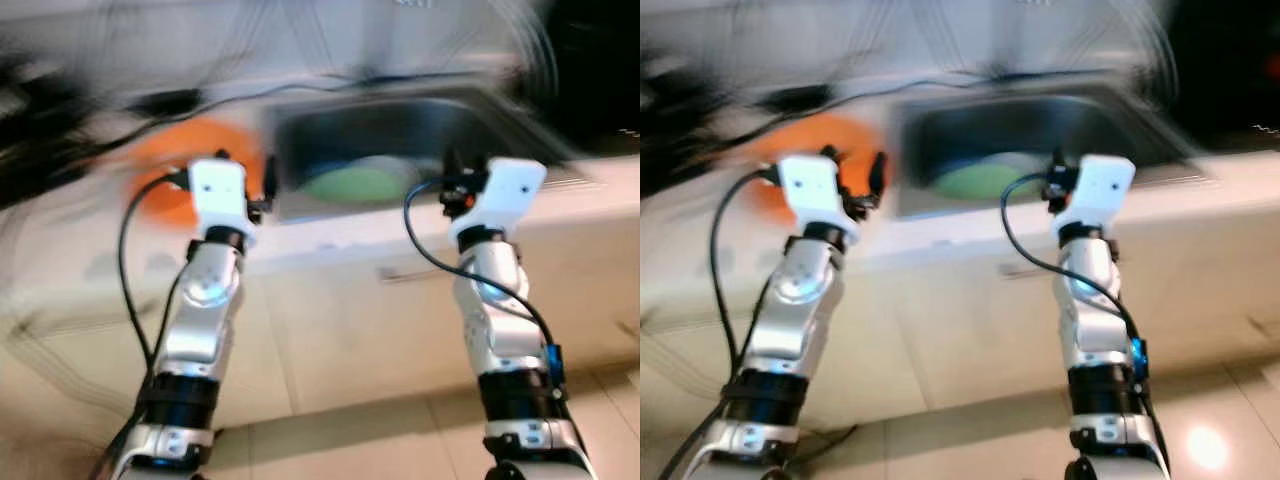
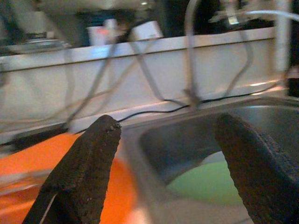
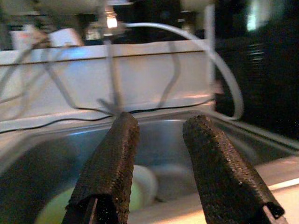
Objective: Kitchen organization
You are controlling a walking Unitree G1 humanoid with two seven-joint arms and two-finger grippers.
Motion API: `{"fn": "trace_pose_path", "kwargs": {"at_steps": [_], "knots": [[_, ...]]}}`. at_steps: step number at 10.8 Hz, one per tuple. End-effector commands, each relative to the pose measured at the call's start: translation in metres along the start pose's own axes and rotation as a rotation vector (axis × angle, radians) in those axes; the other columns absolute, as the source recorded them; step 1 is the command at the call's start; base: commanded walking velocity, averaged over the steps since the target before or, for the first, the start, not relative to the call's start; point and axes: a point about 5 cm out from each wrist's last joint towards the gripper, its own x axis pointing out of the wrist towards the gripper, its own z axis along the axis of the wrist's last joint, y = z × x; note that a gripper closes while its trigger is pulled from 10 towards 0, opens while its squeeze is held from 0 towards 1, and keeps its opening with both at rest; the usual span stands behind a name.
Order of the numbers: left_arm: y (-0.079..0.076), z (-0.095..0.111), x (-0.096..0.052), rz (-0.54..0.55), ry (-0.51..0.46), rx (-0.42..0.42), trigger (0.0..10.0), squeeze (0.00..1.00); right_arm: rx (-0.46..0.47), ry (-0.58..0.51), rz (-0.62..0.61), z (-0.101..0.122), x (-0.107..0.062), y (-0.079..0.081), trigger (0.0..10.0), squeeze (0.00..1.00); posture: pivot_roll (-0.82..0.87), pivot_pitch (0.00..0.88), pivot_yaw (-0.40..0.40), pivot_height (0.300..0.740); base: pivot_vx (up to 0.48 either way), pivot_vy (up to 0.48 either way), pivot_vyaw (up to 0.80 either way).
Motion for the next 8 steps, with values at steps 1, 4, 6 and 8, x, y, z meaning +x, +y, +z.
{"fn": "trace_pose_path", "kwargs": {"at_steps": [1, 4, 6, 8], "knots": [[0.0045, 0.0018, 0.0003, 0.016, -0.004, 0.017, 10.0, 0.00, 0.017, -0.014, 0.017, 0.0039, 0.0025, 0.0068, 10.0, 0.00, 0.05, 0.000, 0.072, 0.740, 0.000, 0.000, 0.00], [0.0039, 0.0036, 0.0008, 0.016, -0.010, 0.020, 10.0, 0.00, -0.005, -0.019, 0.034, 0.0044, 0.0031, 0.0085, 10.0, 0.00, 0.05, 0.000, 0.070, 0.740, 0.160, 0.000, 0.00], [0.0042, 0.0037, -0.0001, 0.021, -0.009, 0.021, 10.0, 0.00, -0.033, -0.026, 0.056, 0.0047, 0.0018, 0.0116, 10.0, 0.00, 0.05, 0.000, 0.067, 0.740, 0.240, 0.000, 0.61], [0.0053, 0.0036, 0.0003, 0.025, -0.008, 0.023, 10.0, 0.00, -0.020, -0.019, 0.051, 0.0038, 0.0019, 0.0112, 10.0, 0.00, 0.05, 0.000, 0.069, 0.740, 0.120, 0.000, 0.00]]}}
